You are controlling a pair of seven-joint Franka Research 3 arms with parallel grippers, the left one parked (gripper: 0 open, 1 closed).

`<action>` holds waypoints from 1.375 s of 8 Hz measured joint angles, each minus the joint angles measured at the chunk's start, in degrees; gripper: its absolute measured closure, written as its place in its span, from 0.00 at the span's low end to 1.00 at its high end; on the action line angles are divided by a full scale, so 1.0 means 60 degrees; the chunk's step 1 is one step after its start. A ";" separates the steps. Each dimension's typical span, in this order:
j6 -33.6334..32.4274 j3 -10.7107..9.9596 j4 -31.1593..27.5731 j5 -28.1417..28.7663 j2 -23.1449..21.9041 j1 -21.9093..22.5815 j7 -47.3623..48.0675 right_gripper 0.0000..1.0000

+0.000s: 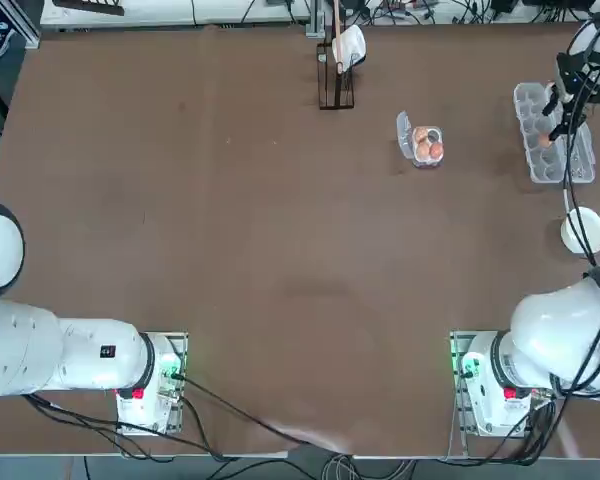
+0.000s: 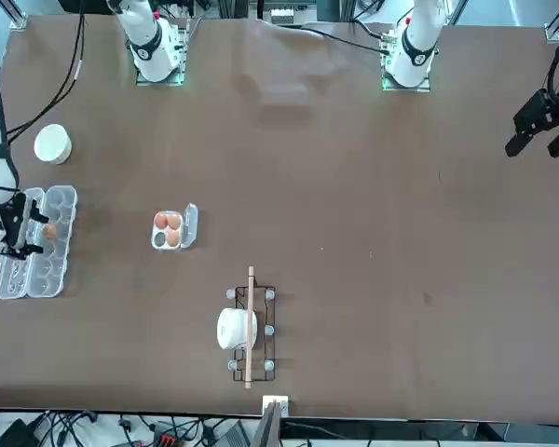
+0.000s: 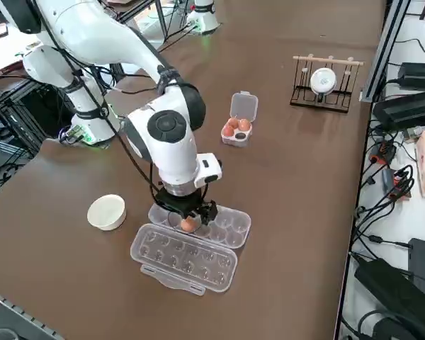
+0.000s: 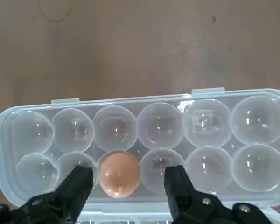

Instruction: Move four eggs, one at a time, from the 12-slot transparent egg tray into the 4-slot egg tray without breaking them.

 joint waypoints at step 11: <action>0.0853 0.0040 -0.0750 0.0023 -0.0076 -0.0247 -0.0185 0.44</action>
